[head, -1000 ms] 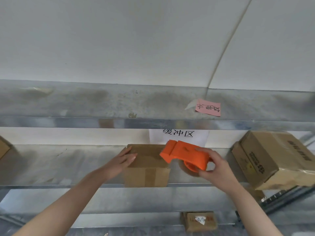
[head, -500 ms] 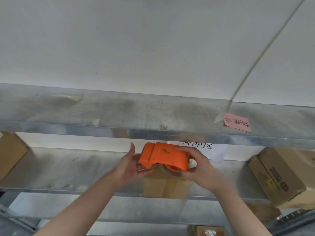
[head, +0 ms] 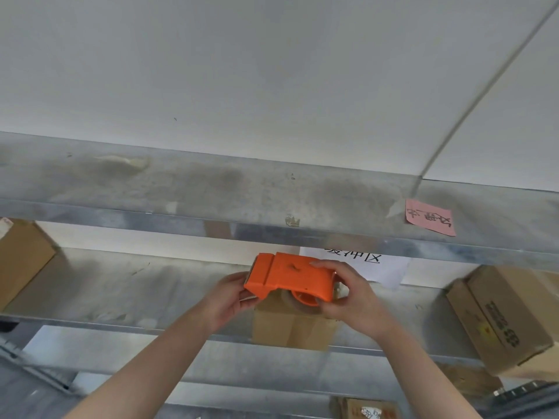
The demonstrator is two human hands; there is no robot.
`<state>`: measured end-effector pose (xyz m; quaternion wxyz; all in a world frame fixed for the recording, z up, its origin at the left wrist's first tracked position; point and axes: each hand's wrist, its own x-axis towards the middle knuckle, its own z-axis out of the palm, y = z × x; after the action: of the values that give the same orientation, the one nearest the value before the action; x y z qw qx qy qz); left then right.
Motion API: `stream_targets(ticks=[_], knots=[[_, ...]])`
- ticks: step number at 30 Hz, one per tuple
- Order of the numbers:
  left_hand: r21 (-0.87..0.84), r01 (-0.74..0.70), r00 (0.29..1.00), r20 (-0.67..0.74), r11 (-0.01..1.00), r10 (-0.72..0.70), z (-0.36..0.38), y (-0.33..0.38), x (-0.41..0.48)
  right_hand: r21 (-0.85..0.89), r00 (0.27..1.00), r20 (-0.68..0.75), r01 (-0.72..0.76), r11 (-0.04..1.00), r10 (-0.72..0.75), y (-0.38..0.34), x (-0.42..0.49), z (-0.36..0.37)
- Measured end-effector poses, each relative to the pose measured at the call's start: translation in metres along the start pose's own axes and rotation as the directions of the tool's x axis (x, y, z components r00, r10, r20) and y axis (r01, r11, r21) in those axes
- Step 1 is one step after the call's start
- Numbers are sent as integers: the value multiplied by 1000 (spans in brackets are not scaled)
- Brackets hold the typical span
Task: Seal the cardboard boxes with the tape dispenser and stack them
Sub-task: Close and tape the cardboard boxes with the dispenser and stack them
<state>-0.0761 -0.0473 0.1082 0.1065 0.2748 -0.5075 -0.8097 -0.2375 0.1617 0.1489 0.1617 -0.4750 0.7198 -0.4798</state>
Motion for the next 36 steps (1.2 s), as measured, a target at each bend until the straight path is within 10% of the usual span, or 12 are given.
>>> stream_targets(ticks=[3, 6, 10, 19, 28, 36], knots=[[465, -149, 971, -99, 873, 219, 2, -7, 5, -1, 1000, 3, 2, 1000, -2, 8, 1, -4], [859, -206, 838, -93, 470, 537, -6, -11, 12, -55, 999, 49, 11, 998, -9, 14, 4, -12], [885, -100, 721, -251, 455, 647, -41, -1, 13, -159, 999, 29, -24, 987, 29, 34, 8, -45], [971, -98, 783, -61, 219, 619, -38, -8, 31, -339, 981, 153, -60, 939, 118, 64, 11, -86], [946, -29, 878, -130, 323, 461, -41, -45, 56, -309, 970, 195, -80, 948, 146, 86, 10, -88], [709, -41, 874, -317, 704, 369, -18, -91, 73, -273, 980, 134, -106, 956, 147, 89, 5, -80]])
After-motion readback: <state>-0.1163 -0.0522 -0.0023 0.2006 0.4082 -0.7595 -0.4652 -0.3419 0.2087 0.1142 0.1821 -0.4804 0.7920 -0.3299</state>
